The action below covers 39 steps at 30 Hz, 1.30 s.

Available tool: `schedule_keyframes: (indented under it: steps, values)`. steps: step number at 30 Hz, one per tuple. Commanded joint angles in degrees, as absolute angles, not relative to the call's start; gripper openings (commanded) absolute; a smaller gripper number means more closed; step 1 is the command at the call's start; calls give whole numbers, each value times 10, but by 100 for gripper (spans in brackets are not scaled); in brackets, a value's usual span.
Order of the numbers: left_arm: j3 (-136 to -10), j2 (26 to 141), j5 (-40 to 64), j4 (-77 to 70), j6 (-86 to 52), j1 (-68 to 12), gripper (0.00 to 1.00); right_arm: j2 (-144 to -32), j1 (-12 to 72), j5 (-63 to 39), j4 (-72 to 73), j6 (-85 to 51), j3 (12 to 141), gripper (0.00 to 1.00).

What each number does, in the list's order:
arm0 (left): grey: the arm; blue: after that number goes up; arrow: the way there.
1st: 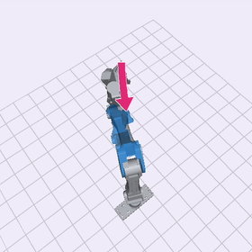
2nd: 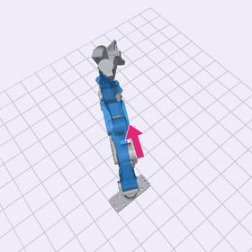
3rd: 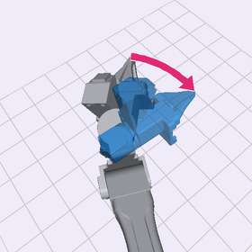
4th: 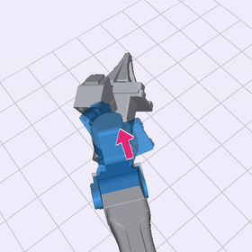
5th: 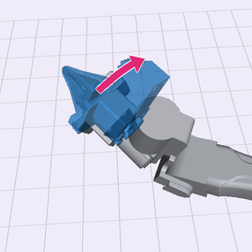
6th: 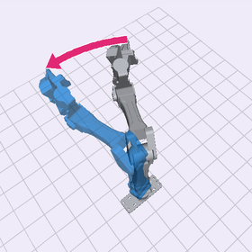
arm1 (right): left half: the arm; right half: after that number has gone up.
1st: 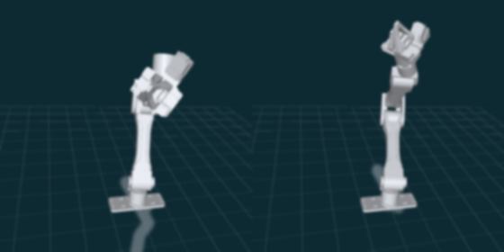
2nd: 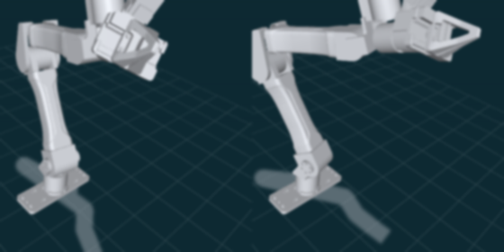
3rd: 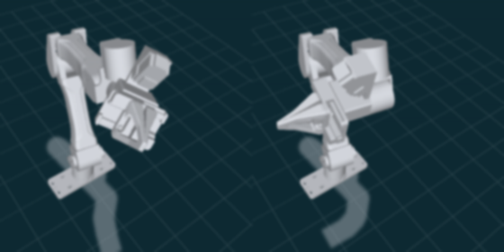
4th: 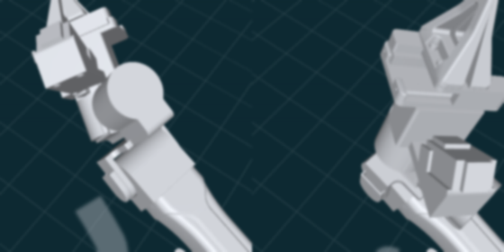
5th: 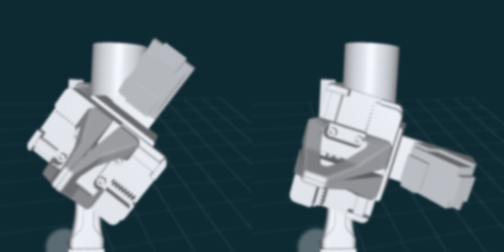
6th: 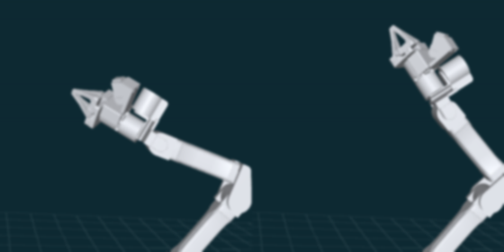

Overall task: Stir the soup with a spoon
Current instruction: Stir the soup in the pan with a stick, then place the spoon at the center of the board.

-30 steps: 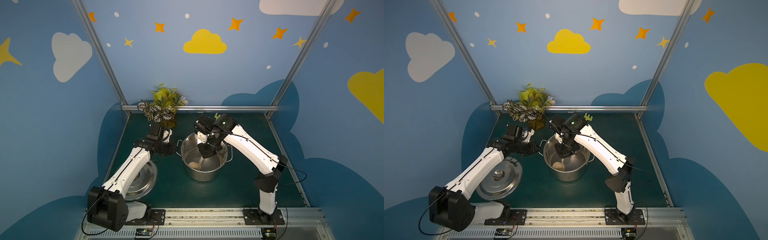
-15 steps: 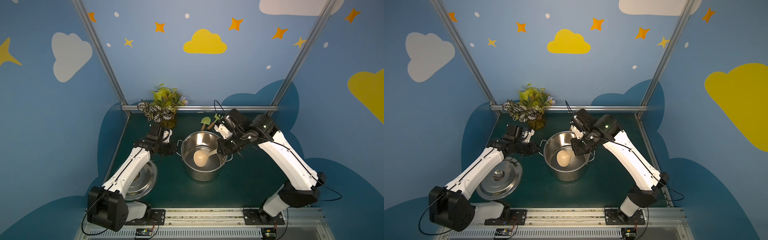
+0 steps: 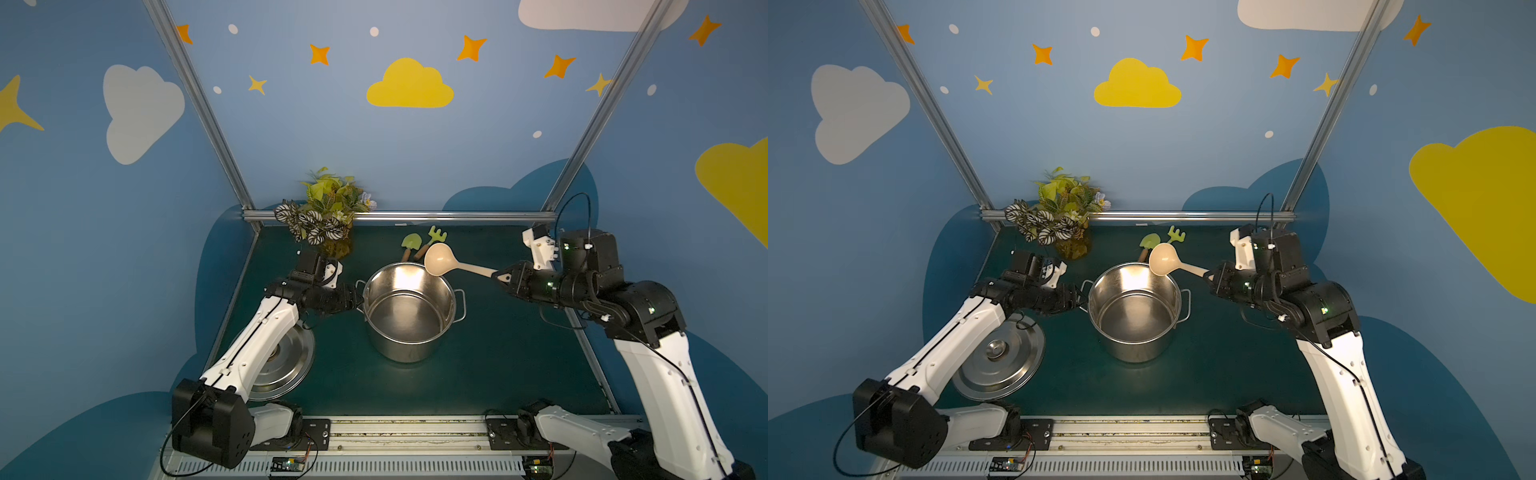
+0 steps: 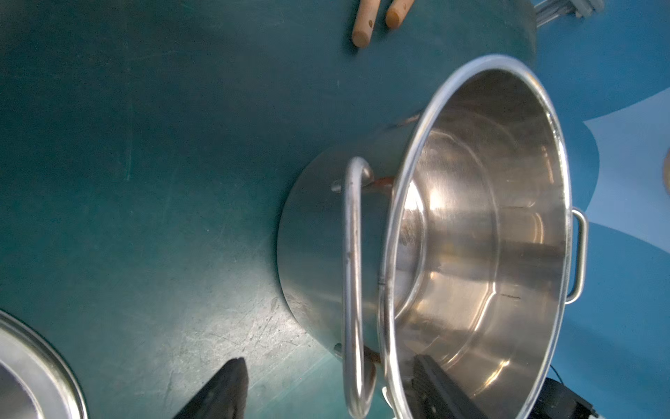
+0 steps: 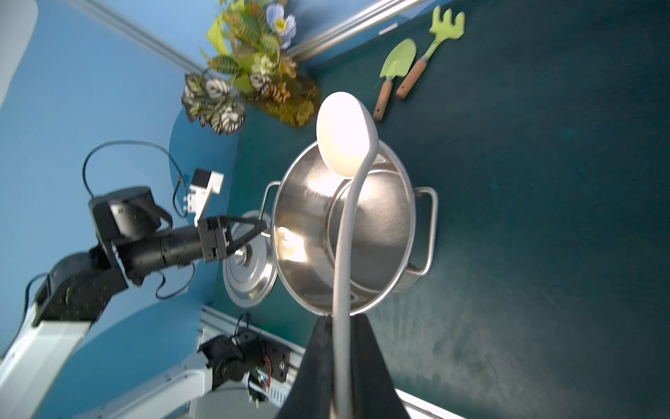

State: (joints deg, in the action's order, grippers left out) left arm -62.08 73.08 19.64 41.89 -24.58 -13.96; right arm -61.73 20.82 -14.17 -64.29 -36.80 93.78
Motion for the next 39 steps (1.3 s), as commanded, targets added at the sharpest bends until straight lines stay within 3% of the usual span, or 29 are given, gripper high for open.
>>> schedule_keyframes:
  steps: [1,6,13,25,31,32,33,39]
  values:
    - [-632,712,195,431,-237,-133,81,-576,118,-218,-518,-447,864,0]
    - [-627,696,202,429,-241,-117,91,-516,-34,-313,-377,-570,691,0]
    - [-610,682,221,422,-243,-86,100,-487,-80,-286,-319,-592,534,0]
    - [-575,657,235,405,-243,-53,100,-419,-98,-222,-316,-595,306,0]
    - [-567,656,223,395,-245,-49,100,-399,-99,-150,-394,-560,275,43]
    - [-566,656,221,392,-246,-49,100,-398,-99,-139,-403,-553,274,74]
    - [-565,654,217,390,-248,-48,100,-397,-99,-127,-411,-546,275,95]
    - [-548,639,191,365,-249,-46,100,-394,-99,-60,-462,-514,295,98]
